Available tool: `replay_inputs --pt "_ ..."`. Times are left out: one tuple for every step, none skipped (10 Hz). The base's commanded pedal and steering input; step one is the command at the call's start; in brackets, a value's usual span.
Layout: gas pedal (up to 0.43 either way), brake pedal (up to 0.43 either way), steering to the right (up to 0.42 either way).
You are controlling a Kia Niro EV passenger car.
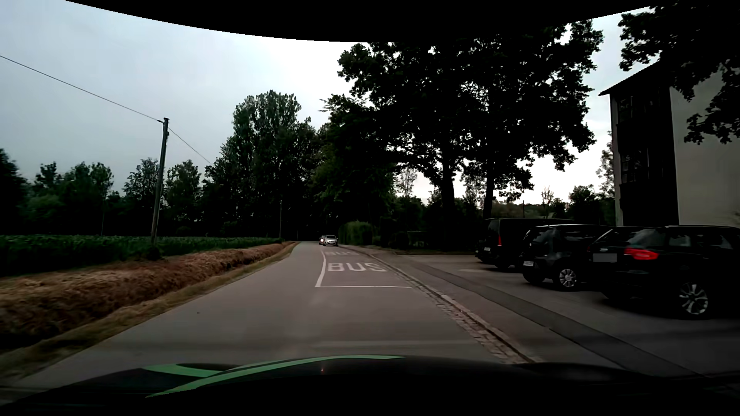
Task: Follow the waypoints while adhering to traffic rules and regulations
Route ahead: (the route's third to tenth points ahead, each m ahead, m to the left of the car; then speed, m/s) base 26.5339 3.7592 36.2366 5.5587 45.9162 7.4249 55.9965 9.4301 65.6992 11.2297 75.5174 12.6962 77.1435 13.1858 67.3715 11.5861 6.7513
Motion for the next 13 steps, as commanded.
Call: replay_inputs --pt "0.0 0.0 -0.017" --pt "0.0 0.0 -0.019" --pt "0.0 0.0 -0.02" --pt "0.0 0.0 -0.019" --pt "0.0 0.0 -0.018" --pt "0.0 0.0 -0.017" --pt "0.0 0.0 -0.017" --pt "0.0 0.0 -0.017" --pt "0.0 0.0 -0.018" --pt "0.0 0.0 -0.017" --pt "0.0 0.0 -0.018" --pt "0.0 0.0 -0.018" --pt "0.0 0.0 -0.019"
